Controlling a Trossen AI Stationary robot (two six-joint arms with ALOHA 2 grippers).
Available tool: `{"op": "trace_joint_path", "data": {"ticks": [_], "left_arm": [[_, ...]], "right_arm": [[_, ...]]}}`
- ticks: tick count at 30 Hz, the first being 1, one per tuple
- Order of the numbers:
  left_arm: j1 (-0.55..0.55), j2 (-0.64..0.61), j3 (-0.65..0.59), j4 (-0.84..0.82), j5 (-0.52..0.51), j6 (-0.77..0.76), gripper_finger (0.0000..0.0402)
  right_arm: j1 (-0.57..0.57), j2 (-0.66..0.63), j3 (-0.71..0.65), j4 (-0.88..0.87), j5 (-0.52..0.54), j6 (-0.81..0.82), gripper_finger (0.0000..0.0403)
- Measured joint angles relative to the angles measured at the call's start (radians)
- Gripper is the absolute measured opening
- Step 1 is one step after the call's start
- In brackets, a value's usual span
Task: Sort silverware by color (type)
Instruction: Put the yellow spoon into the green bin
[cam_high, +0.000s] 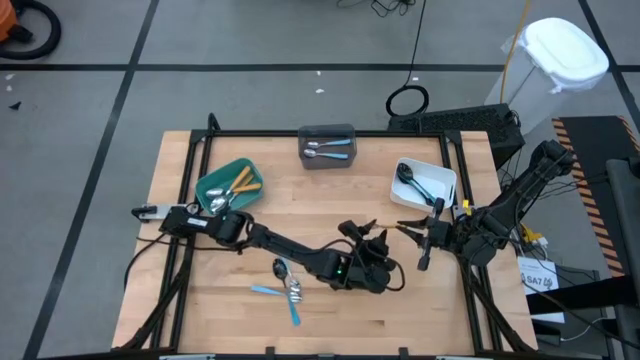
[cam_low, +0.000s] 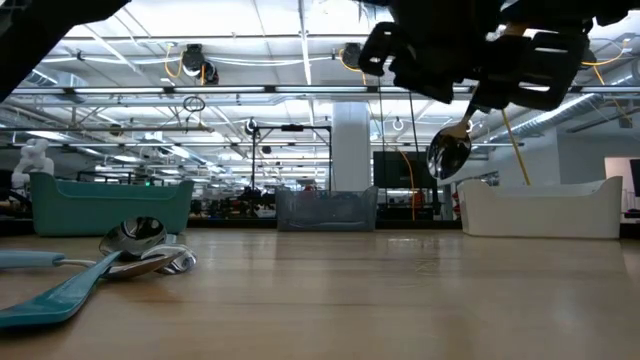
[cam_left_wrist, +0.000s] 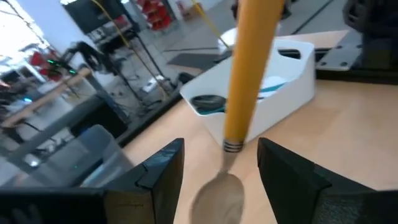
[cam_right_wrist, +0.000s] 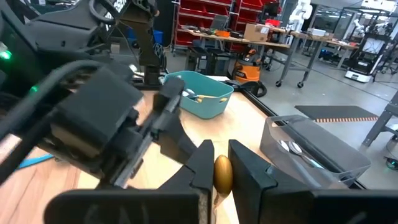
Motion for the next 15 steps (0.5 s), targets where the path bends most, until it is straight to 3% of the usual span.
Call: {"op": "trace_joint_path", "data": {"ticks": [10,15], "left_arm": [[0.03,0.014,0.001,0.007,0.008,-0.02,0.0199],[0.037,0.051,0.0,0.052,-0.017,0.017,0.0163]], "right_arm": [[0.0,0.0,0.0,0.0,0.001,0.0,0.0024],[0.0,0.0,0.0,0.002,0.011,0.003,0.0024]]}}
